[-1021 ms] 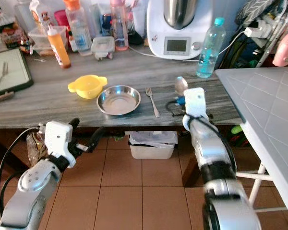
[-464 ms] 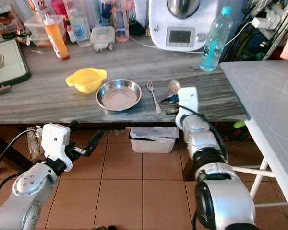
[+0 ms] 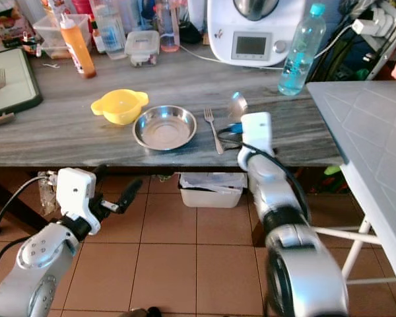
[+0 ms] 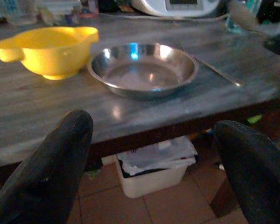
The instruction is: Setting the table
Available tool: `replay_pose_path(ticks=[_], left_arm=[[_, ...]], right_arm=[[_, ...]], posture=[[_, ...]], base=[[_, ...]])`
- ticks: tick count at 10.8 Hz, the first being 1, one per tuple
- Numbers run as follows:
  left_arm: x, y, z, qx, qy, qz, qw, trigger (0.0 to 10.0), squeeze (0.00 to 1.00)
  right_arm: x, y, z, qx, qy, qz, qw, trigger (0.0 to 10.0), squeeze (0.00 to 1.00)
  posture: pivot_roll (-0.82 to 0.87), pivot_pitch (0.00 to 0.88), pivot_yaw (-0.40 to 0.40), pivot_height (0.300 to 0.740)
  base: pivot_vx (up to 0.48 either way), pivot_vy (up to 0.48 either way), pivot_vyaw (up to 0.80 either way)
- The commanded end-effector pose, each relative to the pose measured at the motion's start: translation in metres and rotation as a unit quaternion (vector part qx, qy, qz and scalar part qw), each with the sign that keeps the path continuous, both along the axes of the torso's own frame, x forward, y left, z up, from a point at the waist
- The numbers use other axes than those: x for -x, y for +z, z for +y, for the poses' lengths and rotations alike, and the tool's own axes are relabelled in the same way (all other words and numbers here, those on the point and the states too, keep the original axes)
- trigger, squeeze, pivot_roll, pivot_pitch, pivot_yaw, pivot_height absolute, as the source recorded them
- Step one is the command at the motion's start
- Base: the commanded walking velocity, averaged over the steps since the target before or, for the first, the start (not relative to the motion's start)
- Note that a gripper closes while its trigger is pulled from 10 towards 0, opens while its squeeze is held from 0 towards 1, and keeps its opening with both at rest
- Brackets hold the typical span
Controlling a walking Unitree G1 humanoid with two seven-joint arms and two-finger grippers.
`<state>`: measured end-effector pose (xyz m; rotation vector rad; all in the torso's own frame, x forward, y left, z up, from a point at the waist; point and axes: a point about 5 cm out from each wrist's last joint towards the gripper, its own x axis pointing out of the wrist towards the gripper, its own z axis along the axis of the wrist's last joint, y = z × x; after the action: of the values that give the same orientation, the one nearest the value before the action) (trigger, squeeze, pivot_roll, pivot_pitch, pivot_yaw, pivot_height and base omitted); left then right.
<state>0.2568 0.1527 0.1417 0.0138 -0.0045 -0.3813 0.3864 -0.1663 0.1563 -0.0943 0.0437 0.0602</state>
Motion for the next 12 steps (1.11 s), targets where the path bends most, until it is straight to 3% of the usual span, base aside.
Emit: replay_pose_path(ticks=[1,5,8,12], left_arm=[[-0.001,0.007,0.007,0.0,0.008,-0.01,1.0,10.0,0.0],[-0.008,0.018,-0.003,0.023,-0.025,-0.038,0.999,10.0,0.0],[-0.01,0.026,0.002,0.029,-0.007,-0.056,0.998,10.0,0.0],[-0.012,0.022,-0.002,0.028,-0.023,-0.05,0.998,10.0,0.0]], right_arm=[[0.005,0.007,-0.013,-0.011,-0.021,-0.022,0.999,10.0,0.0],[0.024,0.002,-0.032,-0.015,-0.051,-0.039,0.998,10.0,0.0],[0.045,0.008,-0.025,-0.015,-0.037,-0.063,0.997,10.0,0.0],[0.06,0.004,-0.031,-0.013,-0.049,-0.048,0.998,10.0,0.0]], posture=[[0.06,0.112,0.03,0.74],[0.04,0.074,0.042,0.74],[0.04,0.073,0.036,0.74],[0.03,0.074,0.052,0.74]], base=[[0.0,0.0,0.0],[0.0,0.0,0.0],[0.0,0.0,0.0],[0.31,0.0,0.0]])
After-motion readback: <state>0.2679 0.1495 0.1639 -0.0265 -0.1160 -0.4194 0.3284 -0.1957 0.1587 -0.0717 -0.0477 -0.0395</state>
